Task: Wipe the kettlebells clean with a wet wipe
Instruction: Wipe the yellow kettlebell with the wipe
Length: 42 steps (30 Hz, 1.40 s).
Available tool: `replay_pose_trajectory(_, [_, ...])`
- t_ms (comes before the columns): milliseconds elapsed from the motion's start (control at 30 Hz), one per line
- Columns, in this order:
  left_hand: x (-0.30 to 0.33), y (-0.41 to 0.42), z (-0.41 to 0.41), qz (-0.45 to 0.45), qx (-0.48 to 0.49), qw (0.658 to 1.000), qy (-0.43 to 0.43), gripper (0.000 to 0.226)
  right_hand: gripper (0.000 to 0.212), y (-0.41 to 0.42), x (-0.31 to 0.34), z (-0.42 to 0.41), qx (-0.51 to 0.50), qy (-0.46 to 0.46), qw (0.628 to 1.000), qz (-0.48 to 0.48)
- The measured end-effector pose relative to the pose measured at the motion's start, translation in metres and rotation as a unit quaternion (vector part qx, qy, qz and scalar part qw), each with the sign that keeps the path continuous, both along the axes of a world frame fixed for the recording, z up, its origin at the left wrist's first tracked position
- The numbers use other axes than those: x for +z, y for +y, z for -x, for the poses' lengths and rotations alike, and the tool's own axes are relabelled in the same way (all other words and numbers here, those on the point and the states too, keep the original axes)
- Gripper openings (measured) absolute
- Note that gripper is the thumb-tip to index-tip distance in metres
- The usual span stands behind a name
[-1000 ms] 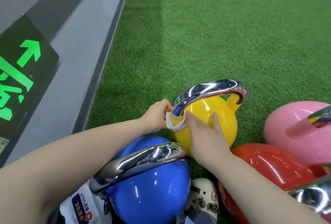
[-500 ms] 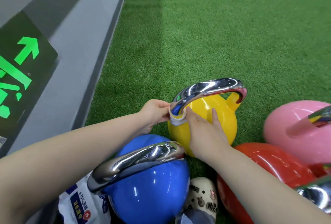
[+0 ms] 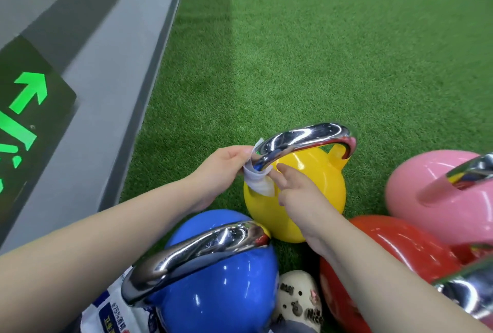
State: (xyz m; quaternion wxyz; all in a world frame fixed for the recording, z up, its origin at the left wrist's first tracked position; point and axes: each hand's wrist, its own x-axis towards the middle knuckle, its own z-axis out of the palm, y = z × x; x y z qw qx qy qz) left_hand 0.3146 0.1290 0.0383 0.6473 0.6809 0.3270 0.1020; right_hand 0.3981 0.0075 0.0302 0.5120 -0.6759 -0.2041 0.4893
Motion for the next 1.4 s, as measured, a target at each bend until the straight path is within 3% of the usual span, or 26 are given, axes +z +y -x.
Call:
replay_pose_trajectory(100, [0.018, -0.003, -0.005, -0.129, -0.062, 0.99, -0.015, 0.028, 0.07, -0.003, 0.012, 0.002, -0.057, 0.118, 0.988, -0.083])
replay_pose_trajectory(167, [0.027, -0.004, -0.013, -0.268, -0.101, 0.958, 0.008, 0.032, 0.067, -0.004, 0.021, 0.002, -0.099, 0.203, 0.965, -0.135])
replay_pose_trajectory(300, [0.041, -0.01, -0.036, -0.481, -0.168, 0.854, 0.108, 0.033, 0.052, -0.01, 0.032, -0.01, -0.173, 0.361, 0.898, -0.184])
replay_pose_trajectory(433, [0.044, -0.027, -0.065, -0.657, -0.189, 0.696, 0.221, 0.039, 0.05, -0.013, 0.039, -0.019, -0.259, 0.463, 0.824, -0.198])
replay_pose_trajectory(500, [0.044, -0.034, -0.075, -0.676, -0.192, 0.672, 0.234, 0.042, 0.06, -0.018, 0.04, -0.029, -0.315, 0.462, 0.807, -0.191])
replay_pose_trajectory(600, [0.045, -0.043, -0.09, -0.686, -0.196, 0.661, 0.232, 0.044, 0.078, -0.028, 0.047, -0.048, -0.374, 0.406, 0.824, -0.133])
replay_pose_trajectory(733, [0.043, -0.061, -0.123, -0.688, -0.197, 0.655, 0.242, 0.042, 0.067, -0.04, 0.055, -0.066, -0.367, 0.317, 0.872, -0.068])
replay_pose_trajectory(800, [0.04, -0.071, -0.141, -0.696, -0.214, 0.63, 0.271, 0.04, 0.068, -0.044, 0.055, -0.071, -0.355, 0.273, 0.892, -0.061])
replay_pose_trajectory(900, [0.034, -0.08, -0.155, -0.714, -0.235, 0.586, 0.303, 0.038, 0.052, -0.05, 0.053, -0.075, -0.322, 0.214, 0.921, -0.06])
replay_pose_trajectory(967, [0.031, -0.077, -0.153, -0.718, -0.235, 0.592, 0.282, 0.037, 0.046, -0.053, 0.05, -0.078, -0.31, 0.197, 0.929, -0.049])
replay_pose_trajectory(1100, [0.037, -0.061, -0.126, -0.686, -0.193, 0.66, 0.239, 0.042, 0.05, -0.056, 0.051, -0.083, -0.302, 0.19, 0.933, -0.033])
replay_pose_trajectory(1267, [0.044, -0.038, -0.083, -0.633, -0.197, 0.708, 0.245, 0.047, 0.055, -0.059, 0.049, -0.098, -0.304, 0.148, 0.941, 0.013])
replay_pose_trajectory(1400, [0.05, -0.035, -0.094, -0.584, -0.219, 0.733, 0.272, 0.055, 0.051, -0.065, 0.044, -0.103, -0.322, 0.168, 0.931, 0.031])
